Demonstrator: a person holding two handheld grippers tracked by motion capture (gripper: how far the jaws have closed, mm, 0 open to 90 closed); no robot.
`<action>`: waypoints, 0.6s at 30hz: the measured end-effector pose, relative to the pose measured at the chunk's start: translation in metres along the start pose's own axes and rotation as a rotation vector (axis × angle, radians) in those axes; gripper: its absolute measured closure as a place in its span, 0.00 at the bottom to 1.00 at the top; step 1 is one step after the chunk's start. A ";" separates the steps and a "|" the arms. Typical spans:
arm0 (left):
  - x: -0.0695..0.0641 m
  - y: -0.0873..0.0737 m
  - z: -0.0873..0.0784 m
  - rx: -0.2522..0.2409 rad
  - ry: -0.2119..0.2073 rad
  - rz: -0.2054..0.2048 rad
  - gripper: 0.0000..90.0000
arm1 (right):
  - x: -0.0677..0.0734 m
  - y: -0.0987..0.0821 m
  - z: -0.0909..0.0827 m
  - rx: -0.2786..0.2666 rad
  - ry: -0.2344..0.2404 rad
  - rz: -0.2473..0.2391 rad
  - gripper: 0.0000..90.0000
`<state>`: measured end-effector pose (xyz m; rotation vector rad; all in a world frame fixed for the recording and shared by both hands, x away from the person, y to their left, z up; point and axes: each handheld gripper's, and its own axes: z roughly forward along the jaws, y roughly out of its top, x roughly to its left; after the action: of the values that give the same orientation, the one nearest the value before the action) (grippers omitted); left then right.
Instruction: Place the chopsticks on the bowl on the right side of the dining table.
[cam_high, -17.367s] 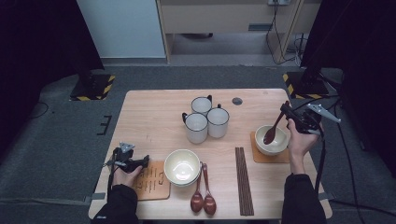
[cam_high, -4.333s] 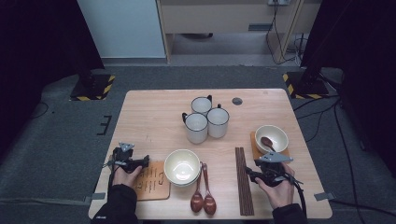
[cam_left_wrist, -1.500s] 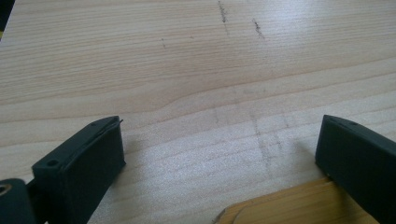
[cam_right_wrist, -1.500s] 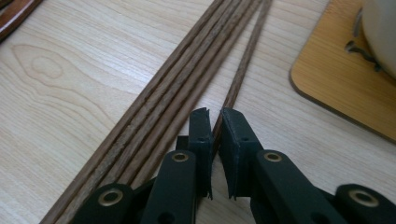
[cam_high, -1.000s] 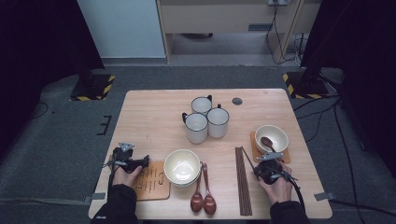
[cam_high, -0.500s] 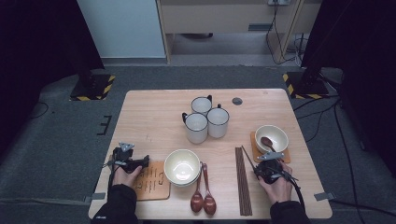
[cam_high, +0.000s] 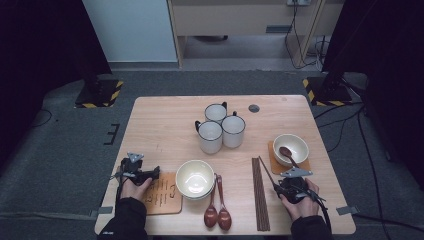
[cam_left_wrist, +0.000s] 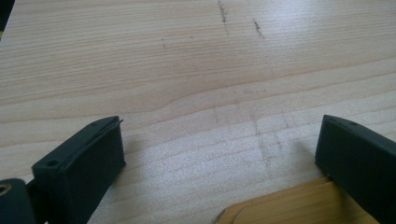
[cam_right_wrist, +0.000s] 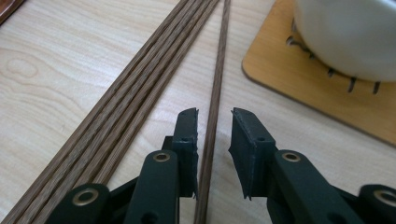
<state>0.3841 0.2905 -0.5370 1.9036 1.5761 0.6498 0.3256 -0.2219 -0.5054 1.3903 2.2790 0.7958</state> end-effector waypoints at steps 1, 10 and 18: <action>0.000 0.000 0.000 0.000 0.000 0.000 0.00 | 0.000 -0.001 0.000 0.004 0.005 0.002 0.80; 0.000 0.000 0.000 0.000 0.000 0.000 0.00 | 0.002 -0.005 0.002 0.043 0.003 0.014 0.86; 0.000 0.000 0.000 0.000 0.000 0.000 0.00 | 0.003 -0.005 0.005 0.073 -0.010 0.015 0.89</action>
<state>0.3841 0.2905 -0.5370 1.9040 1.5759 0.6500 0.3233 -0.2195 -0.5124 1.4419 2.3141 0.7151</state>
